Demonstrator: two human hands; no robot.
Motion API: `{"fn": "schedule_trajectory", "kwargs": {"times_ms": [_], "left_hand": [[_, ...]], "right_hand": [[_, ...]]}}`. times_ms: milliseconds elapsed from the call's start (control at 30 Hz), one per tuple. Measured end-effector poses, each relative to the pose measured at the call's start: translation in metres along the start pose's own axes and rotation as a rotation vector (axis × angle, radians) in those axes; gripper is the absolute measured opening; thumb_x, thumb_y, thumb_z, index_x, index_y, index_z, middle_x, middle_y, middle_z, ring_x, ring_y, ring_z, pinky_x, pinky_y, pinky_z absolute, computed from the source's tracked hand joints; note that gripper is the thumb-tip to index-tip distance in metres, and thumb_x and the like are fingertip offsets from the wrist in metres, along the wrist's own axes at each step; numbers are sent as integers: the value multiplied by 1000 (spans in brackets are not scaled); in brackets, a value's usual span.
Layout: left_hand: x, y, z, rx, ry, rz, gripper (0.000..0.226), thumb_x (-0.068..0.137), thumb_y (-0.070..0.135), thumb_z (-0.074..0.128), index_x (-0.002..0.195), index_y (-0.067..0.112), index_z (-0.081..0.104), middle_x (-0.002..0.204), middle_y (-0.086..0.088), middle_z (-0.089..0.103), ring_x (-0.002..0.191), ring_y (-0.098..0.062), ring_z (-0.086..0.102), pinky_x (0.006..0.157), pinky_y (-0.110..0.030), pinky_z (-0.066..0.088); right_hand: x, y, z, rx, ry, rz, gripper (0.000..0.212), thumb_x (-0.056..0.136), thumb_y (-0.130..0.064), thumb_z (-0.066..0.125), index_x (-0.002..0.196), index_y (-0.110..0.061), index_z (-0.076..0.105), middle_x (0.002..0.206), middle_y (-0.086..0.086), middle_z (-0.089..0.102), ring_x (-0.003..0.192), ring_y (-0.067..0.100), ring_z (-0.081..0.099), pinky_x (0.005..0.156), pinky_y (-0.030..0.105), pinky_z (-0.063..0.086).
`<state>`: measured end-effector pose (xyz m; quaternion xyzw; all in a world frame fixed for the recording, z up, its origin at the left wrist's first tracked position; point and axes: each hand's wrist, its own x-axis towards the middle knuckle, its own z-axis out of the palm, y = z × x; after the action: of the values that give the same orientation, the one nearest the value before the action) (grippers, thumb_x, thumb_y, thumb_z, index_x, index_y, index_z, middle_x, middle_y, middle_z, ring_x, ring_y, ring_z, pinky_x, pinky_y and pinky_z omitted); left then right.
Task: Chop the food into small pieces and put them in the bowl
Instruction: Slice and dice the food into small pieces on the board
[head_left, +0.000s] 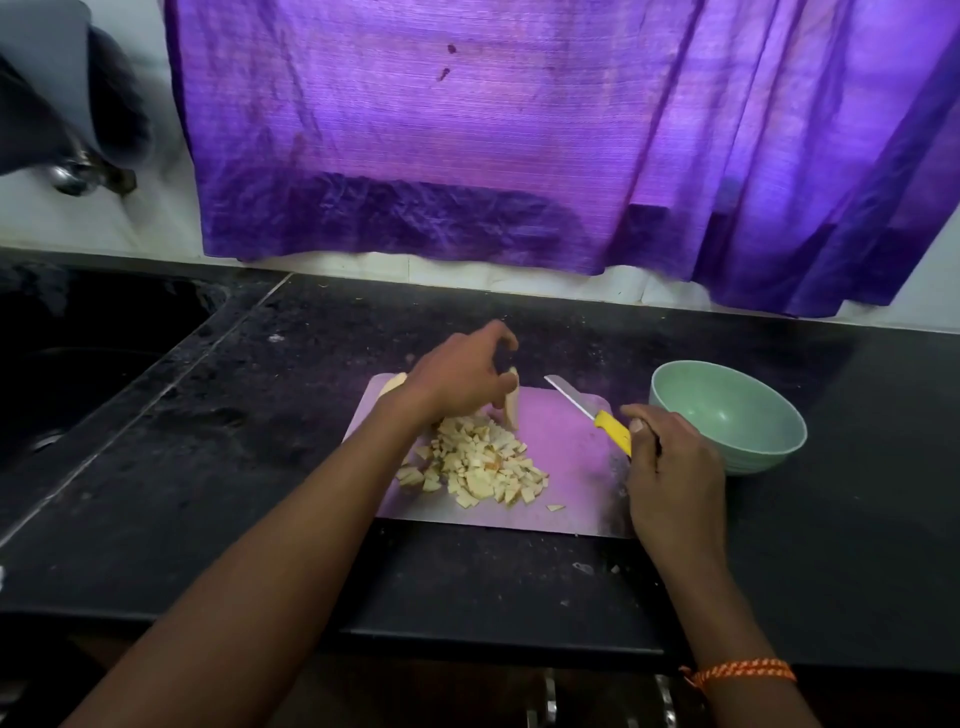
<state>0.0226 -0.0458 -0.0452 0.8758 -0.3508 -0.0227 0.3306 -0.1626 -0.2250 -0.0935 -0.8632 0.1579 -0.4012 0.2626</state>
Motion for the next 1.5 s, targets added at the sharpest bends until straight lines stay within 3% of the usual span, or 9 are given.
{"fn": "schedule_trajectory", "kwargs": {"times_ms": [167, 333, 533, 667, 800, 900, 1067, 1200, 1500], "left_hand": [[4, -12, 2, 277, 109, 53, 17, 102, 28, 67, 116, 32, 76, 104, 6, 76, 90, -12, 66, 83, -43, 61], [5, -16, -1, 392, 66, 144, 23, 97, 35, 75, 120, 35, 80, 112, 11, 74, 108, -14, 47, 85, -37, 40], [9, -19, 15, 374, 85, 121, 35, 89, 54, 81, 120, 38, 80, 123, 15, 74, 119, -14, 52, 88, -37, 36], [8, -12, 23, 360, 94, 144, 39, 86, 60, 81, 118, 37, 81, 123, 17, 72, 116, -13, 53, 90, -38, 37], [7, -15, 18, 360, 71, 152, 43, 86, 71, 73, 116, 40, 81, 123, 20, 72, 120, -12, 52, 96, -43, 38], [7, -19, 15, 382, 27, 139, 48, 84, 71, 75, 123, 42, 78, 127, 20, 73, 126, -14, 51, 102, -46, 38], [10, -20, 20, 411, 21, 137, 53, 83, 73, 75, 126, 40, 77, 129, 21, 72, 127, -14, 50, 102, -46, 38], [10, -20, 22, 418, 17, 123, 54, 85, 72, 74, 127, 38, 77, 130, 20, 72, 128, -15, 50, 100, -47, 39], [9, -16, 24, 424, 6, 103, 52, 88, 68, 74, 128, 34, 77, 134, 17, 71, 132, -17, 49, 102, -48, 38]], "right_hand": [[-1, 1, 2, -56, -40, -37, 29, 105, -17, 44, 112, -16, 72, 98, 1, 67, 84, 17, 56, 71, 32, 39], [-3, -10, 2, -195, -131, -74, 26, 102, -11, 49, 117, -12, 72, 94, 6, 61, 78, 30, 60, 69, 44, 52], [-8, -31, -3, -334, -397, -87, 31, 101, -30, 51, 129, -25, 63, 112, 6, 65, 92, 34, 65, 75, 44, 54], [-4, -39, -10, -477, -371, -67, 25, 102, -34, 44, 117, -29, 63, 91, 2, 68, 79, 29, 63, 65, 40, 51], [5, -46, -8, -354, -381, -5, 11, 89, -34, 48, 87, -25, 53, 71, 3, 55, 66, 31, 53, 52, 34, 34], [11, -47, 1, -302, -437, 34, 29, 89, -34, 55, 114, -27, 66, 89, 6, 66, 74, 27, 58, 57, 33, 42], [5, -56, 8, -287, -472, 69, 46, 102, -28, 47, 147, -30, 48, 118, 14, 61, 93, 29, 55, 72, 35, 41], [4, -59, 13, -259, -428, 80, 45, 101, -26, 49, 146, -28, 49, 110, 13, 62, 82, 23, 42, 68, 34, 35], [1, -60, 14, -291, -429, 47, 40, 102, -31, 50, 142, -28, 55, 107, 9, 65, 79, 19, 44, 65, 31, 33]]}}
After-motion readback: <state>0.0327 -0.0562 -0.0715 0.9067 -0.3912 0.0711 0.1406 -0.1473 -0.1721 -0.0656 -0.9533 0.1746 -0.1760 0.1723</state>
